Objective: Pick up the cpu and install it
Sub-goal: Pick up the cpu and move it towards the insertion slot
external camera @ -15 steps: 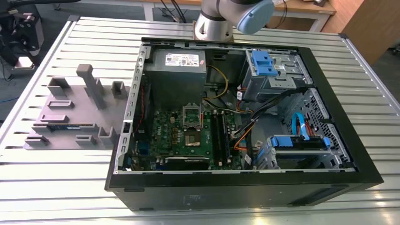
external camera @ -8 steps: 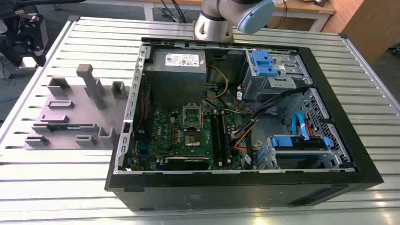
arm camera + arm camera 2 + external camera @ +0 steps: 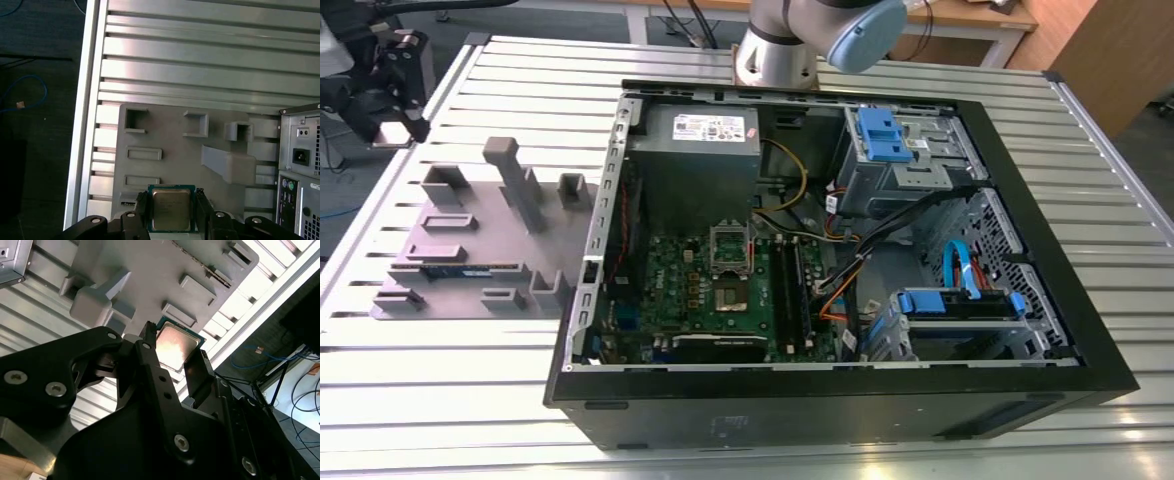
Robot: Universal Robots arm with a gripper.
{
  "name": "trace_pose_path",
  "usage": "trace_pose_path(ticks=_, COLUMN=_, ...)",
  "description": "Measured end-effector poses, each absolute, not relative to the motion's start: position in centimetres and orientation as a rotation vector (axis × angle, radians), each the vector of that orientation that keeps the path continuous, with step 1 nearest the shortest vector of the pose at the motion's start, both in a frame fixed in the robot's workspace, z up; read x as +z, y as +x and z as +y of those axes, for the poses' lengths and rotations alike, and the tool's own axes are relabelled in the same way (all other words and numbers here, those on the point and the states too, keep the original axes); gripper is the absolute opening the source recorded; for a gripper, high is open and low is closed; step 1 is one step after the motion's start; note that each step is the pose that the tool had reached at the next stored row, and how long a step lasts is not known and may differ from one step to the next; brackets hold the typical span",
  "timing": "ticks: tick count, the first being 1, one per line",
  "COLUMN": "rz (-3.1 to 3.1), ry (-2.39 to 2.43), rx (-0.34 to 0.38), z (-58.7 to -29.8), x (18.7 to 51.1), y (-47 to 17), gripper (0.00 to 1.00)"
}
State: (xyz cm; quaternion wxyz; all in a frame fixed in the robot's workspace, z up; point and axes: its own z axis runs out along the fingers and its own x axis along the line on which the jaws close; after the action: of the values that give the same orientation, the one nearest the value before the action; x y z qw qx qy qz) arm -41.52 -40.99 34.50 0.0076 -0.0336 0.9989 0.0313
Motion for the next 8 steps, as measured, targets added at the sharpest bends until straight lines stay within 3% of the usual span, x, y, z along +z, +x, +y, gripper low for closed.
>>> trace_pose_path(ticks=8, rz=3.123, ry=-0.105, rx=0.098, z=-41.0, x=34.5, y=-40.3, gripper=0.47)
